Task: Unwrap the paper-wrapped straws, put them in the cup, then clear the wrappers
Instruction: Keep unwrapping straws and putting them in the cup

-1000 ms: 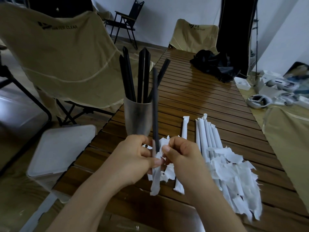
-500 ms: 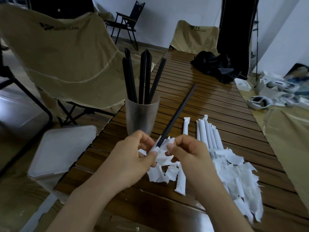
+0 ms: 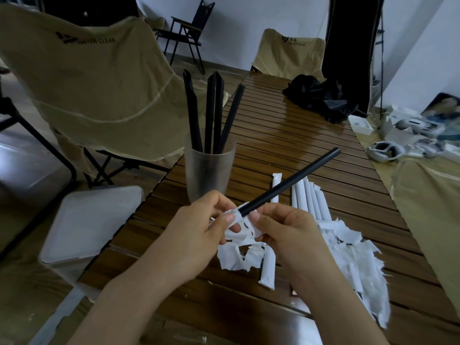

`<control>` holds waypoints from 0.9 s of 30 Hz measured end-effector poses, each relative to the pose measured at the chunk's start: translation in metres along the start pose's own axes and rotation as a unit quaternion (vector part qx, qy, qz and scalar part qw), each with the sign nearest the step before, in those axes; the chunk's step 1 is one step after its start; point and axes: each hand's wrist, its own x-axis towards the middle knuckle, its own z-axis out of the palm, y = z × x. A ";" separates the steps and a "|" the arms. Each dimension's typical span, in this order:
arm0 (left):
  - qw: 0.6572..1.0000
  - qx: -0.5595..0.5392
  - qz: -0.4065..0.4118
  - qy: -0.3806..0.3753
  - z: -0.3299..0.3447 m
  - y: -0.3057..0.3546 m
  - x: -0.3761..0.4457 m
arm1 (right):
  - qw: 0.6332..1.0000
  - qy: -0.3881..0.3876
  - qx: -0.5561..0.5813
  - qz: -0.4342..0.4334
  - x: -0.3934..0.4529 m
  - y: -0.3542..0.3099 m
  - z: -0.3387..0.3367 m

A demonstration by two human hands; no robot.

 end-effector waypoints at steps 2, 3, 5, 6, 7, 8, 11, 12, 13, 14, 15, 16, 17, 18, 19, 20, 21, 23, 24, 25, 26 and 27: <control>1.000 0.001 0.008 -0.001 0.000 0.000 -0.001 | 1.000 -0.002 -0.006 -0.006 -0.001 -0.001 -0.001; 1.000 0.006 0.011 0.003 -0.001 0.000 0.000 | 1.000 0.000 -0.015 -0.012 -0.001 -0.002 -0.002; 1.000 0.006 0.011 0.013 -0.002 0.002 0.000 | 0.999 0.006 -0.035 -0.027 -0.001 -0.002 -0.002; 1.000 -0.011 0.007 0.014 -0.003 0.003 0.001 | 0.999 0.008 -0.039 -0.035 -0.001 -0.003 -0.002; 1.000 -0.027 0.004 0.012 -0.003 0.003 0.001 | 0.998 0.008 -0.043 -0.043 -0.001 -0.002 -0.002; 0.999 -0.035 0.002 0.007 -0.003 0.003 0.002 | 0.998 0.009 -0.050 -0.048 -0.001 -0.002 -0.001; 1.000 -0.016 -0.003 -0.002 -0.002 -0.001 0.003 | 0.994 0.031 -0.093 -0.055 0.001 0.001 -0.001; 1.000 -0.006 -0.001 -0.001 -0.003 -0.003 0.003 | 0.992 0.045 -0.108 -0.053 0.002 0.002 -0.001; 1.000 0.006 0.007 0.003 -0.003 -0.004 0.003 | 0.989 0.057 -0.123 -0.051 0.004 0.004 -0.003; 1.000 0.016 0.017 0.010 -0.004 -0.005 0.003 | 0.987 0.066 -0.138 -0.050 0.004 0.005 -0.004; 0.999 0.020 0.023 0.016 -0.005 -0.005 0.002 | 0.984 0.072 -0.157 -0.049 0.004 0.006 -0.005; 0.999 0.024 0.026 0.022 -0.006 -0.005 0.002 | 0.980 0.077 -0.175 -0.047 0.004 0.006 -0.006; 0.999 0.032 0.027 0.025 -0.006 -0.007 0.001 | 0.976 0.081 -0.199 -0.045 0.005 0.008 -0.007; 0.999 0.039 0.024 0.024 -0.006 -0.008 0.001 | 0.969 0.082 -0.230 -0.041 0.005 0.009 -0.006; 0.998 0.048 0.015 0.024 -0.006 -0.008 0.001 | 0.958 0.082 -0.270 -0.040 0.006 0.011 -0.005; 0.998 0.065 0.012 0.026 -0.006 -0.011 0.001 | 0.947 0.078 -0.309 -0.039 0.007 0.014 -0.003; 0.996 0.085 0.008 0.028 -0.006 -0.014 0.001 | 0.937 0.075 -0.338 -0.043 0.007 0.015 -0.002; 0.993 0.114 -0.002 0.037 -0.007 -0.019 0.001 | 0.923 0.082 -0.369 -0.075 0.007 0.016 0.001; 0.990 0.130 0.000 0.046 -0.009 -0.021 0.001 | 0.915 0.099 -0.378 -0.101 0.006 0.015 0.002; 0.987 0.149 0.001 0.052 -0.009 -0.022 0.001 | 0.904 0.123 -0.388 -0.130 0.005 0.014 0.003; 0.985 0.161 -0.002 0.062 -0.009 -0.022 0.002 | 0.889 0.153 -0.399 -0.164 0.003 0.012 0.004; 0.983 0.170 -0.006 0.067 -0.009 -0.022 0.003 | 0.872 0.179 -0.408 -0.202 0.002 0.010 0.005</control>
